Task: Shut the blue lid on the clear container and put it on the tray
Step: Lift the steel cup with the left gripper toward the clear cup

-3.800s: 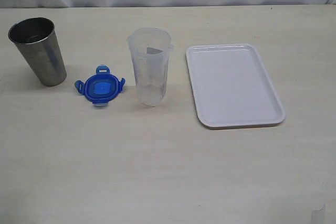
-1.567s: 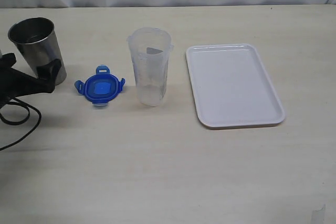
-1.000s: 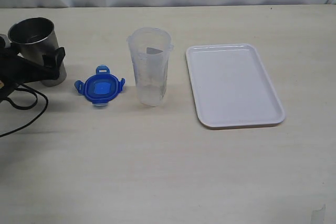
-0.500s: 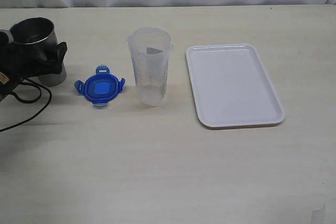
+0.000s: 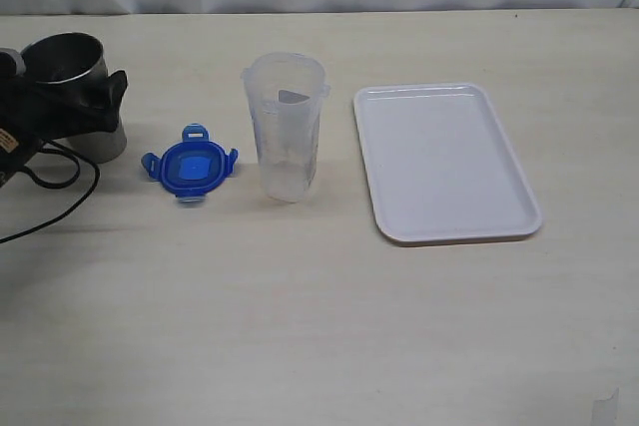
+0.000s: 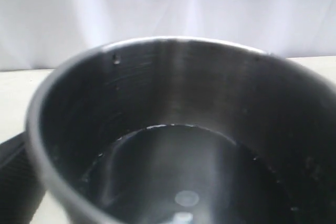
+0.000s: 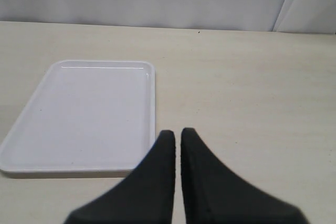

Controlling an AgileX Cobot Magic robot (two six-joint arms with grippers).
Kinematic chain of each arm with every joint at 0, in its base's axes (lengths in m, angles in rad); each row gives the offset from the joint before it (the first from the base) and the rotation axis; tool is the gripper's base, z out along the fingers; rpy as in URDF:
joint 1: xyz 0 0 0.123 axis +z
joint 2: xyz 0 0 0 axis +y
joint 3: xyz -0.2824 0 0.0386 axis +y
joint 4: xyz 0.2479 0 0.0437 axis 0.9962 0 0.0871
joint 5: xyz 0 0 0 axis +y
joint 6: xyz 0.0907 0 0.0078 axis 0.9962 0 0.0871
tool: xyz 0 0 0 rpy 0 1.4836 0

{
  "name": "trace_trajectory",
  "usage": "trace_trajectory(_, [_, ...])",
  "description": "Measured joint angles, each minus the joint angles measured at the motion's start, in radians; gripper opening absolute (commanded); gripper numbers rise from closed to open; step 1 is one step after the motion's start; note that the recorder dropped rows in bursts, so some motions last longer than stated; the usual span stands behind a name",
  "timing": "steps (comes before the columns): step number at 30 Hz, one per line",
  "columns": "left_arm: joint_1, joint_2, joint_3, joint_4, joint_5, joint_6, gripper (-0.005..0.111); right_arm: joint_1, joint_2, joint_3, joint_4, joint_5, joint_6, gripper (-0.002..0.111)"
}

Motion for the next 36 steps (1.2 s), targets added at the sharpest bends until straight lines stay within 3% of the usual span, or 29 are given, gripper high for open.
trace_trajectory(17, [0.0,0.0,0.0,0.0,0.0,0.0,0.101,0.0,0.0,0.0,0.0,0.0,0.0,0.004])
trace_trajectory(20, [0.0,0.0,0.0,0.0,0.0,0.0,0.085,0.0,0.0,0.0,0.0,0.0,0.0,0.004])
trace_trajectory(30, [0.0,0.0,-0.004,0.044,0.005,-0.002,0.002,0.0,0.0,0.0,0.0,0.0,0.0,0.004])
trace_trajectory(36, [0.0,0.0,-0.004,0.105,0.009,-0.03,0.0,0.0,0.0,0.0,0.0,0.0,0.0,0.004])
